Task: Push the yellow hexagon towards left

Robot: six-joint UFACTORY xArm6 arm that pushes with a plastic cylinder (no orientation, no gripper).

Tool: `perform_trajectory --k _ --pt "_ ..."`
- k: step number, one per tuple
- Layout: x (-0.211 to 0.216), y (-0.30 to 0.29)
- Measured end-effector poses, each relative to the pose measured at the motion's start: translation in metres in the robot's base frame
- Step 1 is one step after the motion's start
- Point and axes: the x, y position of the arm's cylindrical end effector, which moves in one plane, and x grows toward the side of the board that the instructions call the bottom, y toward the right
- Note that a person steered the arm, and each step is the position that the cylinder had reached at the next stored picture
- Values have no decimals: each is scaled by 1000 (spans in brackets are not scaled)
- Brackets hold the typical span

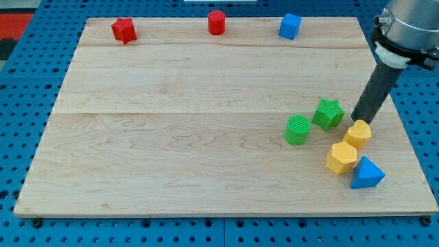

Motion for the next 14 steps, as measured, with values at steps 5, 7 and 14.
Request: perform_trajectory --k 5,7,14 --pt "55 12" --pt "56 12" --pt "68 -85"
